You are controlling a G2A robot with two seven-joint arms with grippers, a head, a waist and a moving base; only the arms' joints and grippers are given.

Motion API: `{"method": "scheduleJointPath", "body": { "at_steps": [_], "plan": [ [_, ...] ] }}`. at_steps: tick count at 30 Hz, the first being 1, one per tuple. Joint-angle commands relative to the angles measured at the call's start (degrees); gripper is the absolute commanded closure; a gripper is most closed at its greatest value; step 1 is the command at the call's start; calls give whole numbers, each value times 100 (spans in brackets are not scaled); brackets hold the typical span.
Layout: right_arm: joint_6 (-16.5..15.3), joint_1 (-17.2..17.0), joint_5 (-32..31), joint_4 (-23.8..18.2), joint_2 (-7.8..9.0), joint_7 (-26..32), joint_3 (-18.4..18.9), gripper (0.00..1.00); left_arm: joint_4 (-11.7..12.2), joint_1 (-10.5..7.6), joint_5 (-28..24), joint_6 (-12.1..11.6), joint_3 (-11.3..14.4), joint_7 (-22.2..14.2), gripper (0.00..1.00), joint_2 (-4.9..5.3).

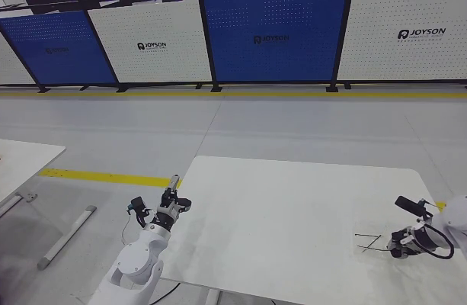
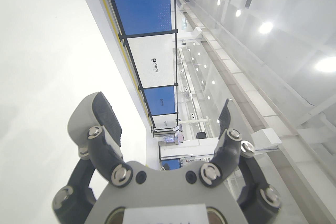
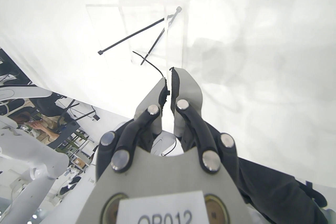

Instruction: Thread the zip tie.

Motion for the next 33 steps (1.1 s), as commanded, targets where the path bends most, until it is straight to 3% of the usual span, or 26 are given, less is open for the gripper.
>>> {"method": "scheduleJointPath", "body": {
  "at_steps": [1, 3, 4, 17, 23, 27, 33],
  "plan": [
    [0, 4, -1, 5, 0, 0, -5, 88, 0, 0, 0, 0, 0, 0, 0, 0],
    [0, 9, 5, 12, 3, 0, 8, 99, 0, 0, 0, 0, 0, 0, 0, 0],
    [0, 8, 11, 11, 5, 0, 21, 100, 0, 0, 0, 0, 0, 0, 0, 0],
    [0, -195, 39, -157, 92, -76, 412, 100, 0, 0, 0, 0, 0, 0, 0, 0],
    [-8, -583, 211, -527, 282, -143, 968, 100, 0, 0, 0, 0, 0, 0, 0, 0],
    [-243, -980, 487, -748, 450, -215, 1499, 100, 0, 0, 0, 0, 0, 0, 0, 0],
    [-243, -980, 487, -748, 450, -215, 1499, 100, 0, 0, 0, 0, 0, 0, 0, 0]
  ]
}}
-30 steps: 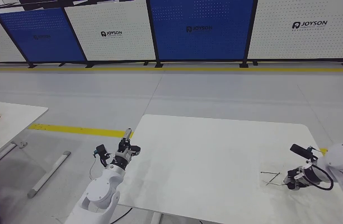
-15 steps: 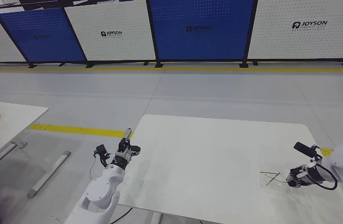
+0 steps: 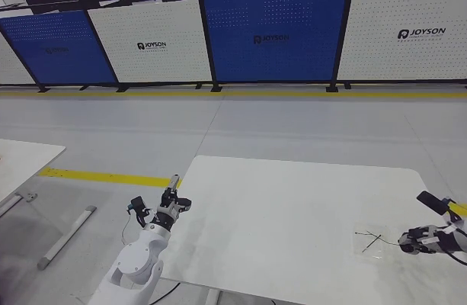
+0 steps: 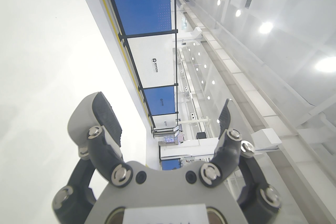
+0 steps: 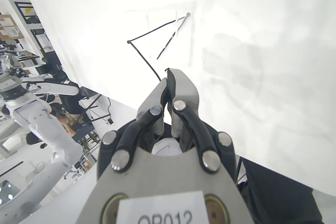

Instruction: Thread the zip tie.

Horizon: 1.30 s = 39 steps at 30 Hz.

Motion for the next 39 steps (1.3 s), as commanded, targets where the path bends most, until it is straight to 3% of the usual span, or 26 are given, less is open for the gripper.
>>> {"method": "scheduleJointPath", "body": {
  "at_steps": [1, 12, 15, 20, 24, 37, 39],
  "plan": [
    [1, 0, -1, 0, 0, 1, 0, 100, 0, 0, 0, 0, 0, 0, 0, 0],
    [1, 0, -1, 0, 0, 1, 0, 100, 0, 0, 0, 0, 0, 0, 0, 0],
    [-494, -123, 97, 16, 37, -267, 191, 100, 0, 0, 0, 0, 0, 0, 0, 0],
    [-1193, -389, -35, -425, 162, -502, 604, 100, 0, 0, 0, 0, 0, 0, 0, 0],
    [-1641, -421, -31, -659, 154, -438, 559, 100, 0, 0, 0, 0, 0, 0, 0, 0],
    [-1641, -421, -31, -659, 154, -438, 559, 100, 0, 0, 0, 0, 0, 0, 0, 0],
    [-1853, -472, 147, -699, 144, -568, 588, 100, 0, 0, 0, 0, 0, 0, 0, 0]
  ]
}}
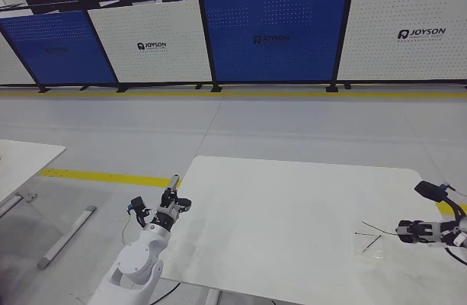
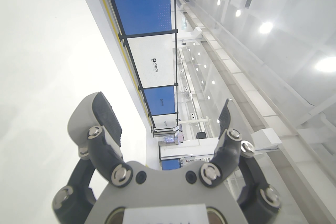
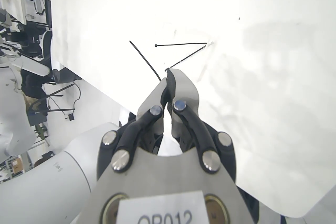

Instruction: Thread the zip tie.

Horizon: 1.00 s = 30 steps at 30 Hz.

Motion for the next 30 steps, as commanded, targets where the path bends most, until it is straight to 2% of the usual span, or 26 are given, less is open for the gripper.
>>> {"method": "scheduleJointPath", "body": {
  "at_steps": [1, 5, 9, 12, 15, 16, 30],
  "plan": [
    [-410, -68, 207, 3, 1, -200, 93, 100, 0, 0, 0, 0, 0, 0, 0, 0],
    [-1080, -159, 185, -229, 22, -500, 251, 100, 0, 0, 0, 0, 0, 0, 0, 0],
    [-1417, -154, -35, -540, 5, -661, 193, 100, 0, 0, 0, 0, 0, 0, 0, 0],
    [-1548, -38, -151, -704, -65, -703, -75, 100, 0, 0, 0, 0, 0, 0, 0, 0],
    [-1482, 215, -250, -618, -209, -740, -565, 100, 0, 0, 0, 0, 0, 0, 0, 0],
    [-1497, 248, -210, -586, -226, -733, -609, 100, 0, 0, 0, 0, 0, 0, 0, 0],
    [-1497, 248, -210, -586, -226, -733, -609, 100, -17, -26, -38, 1, 18, -27, 0, -5]
  ]
}}
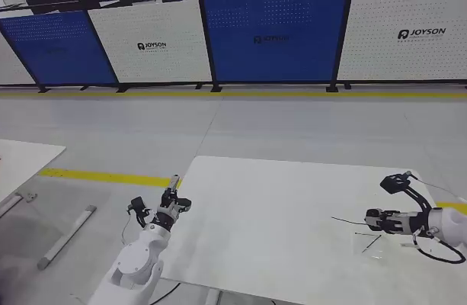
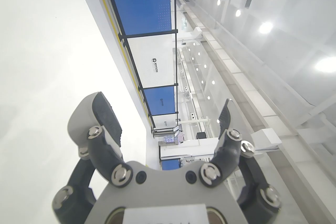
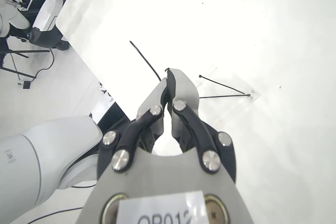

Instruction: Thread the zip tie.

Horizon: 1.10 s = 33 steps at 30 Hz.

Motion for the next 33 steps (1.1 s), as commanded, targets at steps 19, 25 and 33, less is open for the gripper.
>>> {"method": "scheduleJointPath", "body": {
  "at_steps": [19, 25, 33],
  "plan": [
    [-482, 416, -547, -534, -253, -774, -816, 100, -645, -50, 20, 498, 1024, -908, 0, -80],
    [-482, 416, -547, -534, -253, -774, -816, 100, -645, -50, 20, 498, 1024, -908, 0, -80],
    [-390, 366, -639, -552, -263, -940, -821, 100, -634, -95, -1, 545, 1184, -933, 0, -97]
  ]
}}
